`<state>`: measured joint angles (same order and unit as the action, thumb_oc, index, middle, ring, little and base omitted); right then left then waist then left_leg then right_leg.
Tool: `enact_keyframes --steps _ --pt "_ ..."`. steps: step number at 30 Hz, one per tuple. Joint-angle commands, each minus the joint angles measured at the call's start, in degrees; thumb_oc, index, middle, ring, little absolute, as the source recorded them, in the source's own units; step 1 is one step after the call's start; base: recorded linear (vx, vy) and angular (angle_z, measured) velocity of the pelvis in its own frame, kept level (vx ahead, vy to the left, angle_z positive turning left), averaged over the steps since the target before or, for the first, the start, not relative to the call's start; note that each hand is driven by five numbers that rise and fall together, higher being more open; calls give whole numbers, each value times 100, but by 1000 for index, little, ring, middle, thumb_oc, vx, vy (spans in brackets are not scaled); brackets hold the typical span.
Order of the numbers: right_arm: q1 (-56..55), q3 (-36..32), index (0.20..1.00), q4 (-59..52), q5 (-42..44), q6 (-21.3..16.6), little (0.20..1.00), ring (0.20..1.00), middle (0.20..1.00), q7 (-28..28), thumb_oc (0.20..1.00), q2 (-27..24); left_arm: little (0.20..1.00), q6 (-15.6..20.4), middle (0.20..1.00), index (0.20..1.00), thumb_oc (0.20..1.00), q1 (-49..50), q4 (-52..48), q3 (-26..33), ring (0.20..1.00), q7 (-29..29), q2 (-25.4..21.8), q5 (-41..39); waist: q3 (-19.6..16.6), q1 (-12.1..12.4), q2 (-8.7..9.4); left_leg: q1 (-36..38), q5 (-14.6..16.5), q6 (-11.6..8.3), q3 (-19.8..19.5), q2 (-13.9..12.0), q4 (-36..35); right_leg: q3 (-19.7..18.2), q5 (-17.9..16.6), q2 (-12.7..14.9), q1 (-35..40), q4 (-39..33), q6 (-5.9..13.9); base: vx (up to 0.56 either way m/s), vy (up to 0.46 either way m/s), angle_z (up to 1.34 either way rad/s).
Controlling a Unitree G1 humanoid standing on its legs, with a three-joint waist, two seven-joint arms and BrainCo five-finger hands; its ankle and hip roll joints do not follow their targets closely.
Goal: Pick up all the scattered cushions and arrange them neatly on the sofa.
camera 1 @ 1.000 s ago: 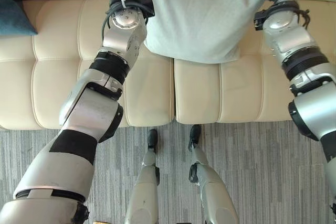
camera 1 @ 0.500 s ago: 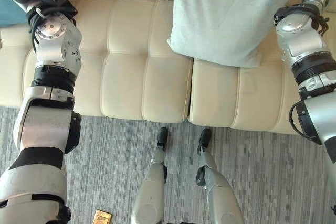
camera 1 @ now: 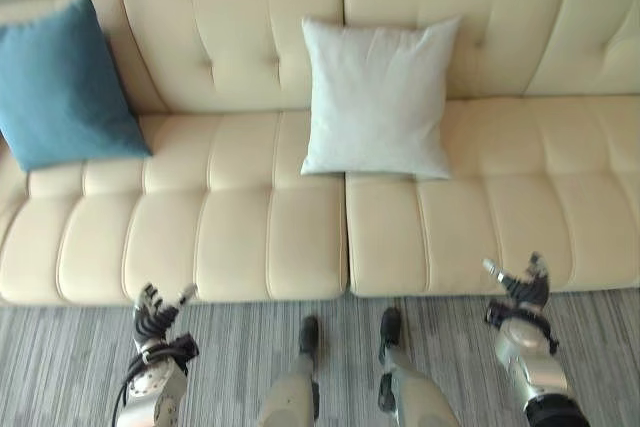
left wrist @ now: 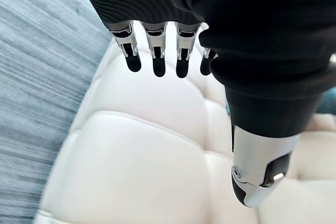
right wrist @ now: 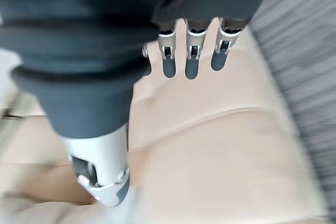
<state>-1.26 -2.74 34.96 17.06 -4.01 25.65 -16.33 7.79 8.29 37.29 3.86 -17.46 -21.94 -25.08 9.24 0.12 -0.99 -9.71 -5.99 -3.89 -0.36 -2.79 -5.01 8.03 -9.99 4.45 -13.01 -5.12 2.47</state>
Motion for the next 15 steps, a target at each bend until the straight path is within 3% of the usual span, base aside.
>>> enact_keyframes --steps 1,5,7,12,15 --pt "1079 302 1000 298 327 -418 1000 1000 1000 -850 1000 -485 1000 -24 1000 1000 1000 -953 352 -392 1000 372 -370 1049 -114 -24 125 161 387 -108 219 -25 1 66 874 258 731 32 592 -31 18 -28" --pt "966 574 1000 1379 157 -299 1000 1000 1000 -1340 1000 -510 1000 -142 1000 1000 1000 -1041 1515 -875 1000 598 -201 1959 -234 -72 121 340 424 -88 259 -23 1 50 892 265 898 20 600 -11 27 -13" --pt "976 699 1000 2271 -20 -167 1000 1000 1000 -1456 1000 -423 1000 -281 1000 1000 1000 -1237 2533 -1043 1000 709 110 2011 -343 -110 131 496 493 -46 258 1 1 24 926 274 1017 29 607 16 62 -7" --pt "947 878 1000 3212 -491 111 1000 1000 1000 -1602 1000 -290 1000 -429 1000 1000 1000 -1372 3194 -1119 1000 864 398 2085 -459 -147 171 686 592 39 217 82 1 -21 1003 330 1164 148 618 15 71 8" --pt "981 798 1000 3480 -460 266 1000 1000 1000 -1635 1000 -118 1000 -467 1000 1000 1000 -1411 3320 -1098 1000 932 448 2026 -101 -164 126 556 490 209 307 120 1 -234 1060 384 568 1040 717 -318 154 -11"
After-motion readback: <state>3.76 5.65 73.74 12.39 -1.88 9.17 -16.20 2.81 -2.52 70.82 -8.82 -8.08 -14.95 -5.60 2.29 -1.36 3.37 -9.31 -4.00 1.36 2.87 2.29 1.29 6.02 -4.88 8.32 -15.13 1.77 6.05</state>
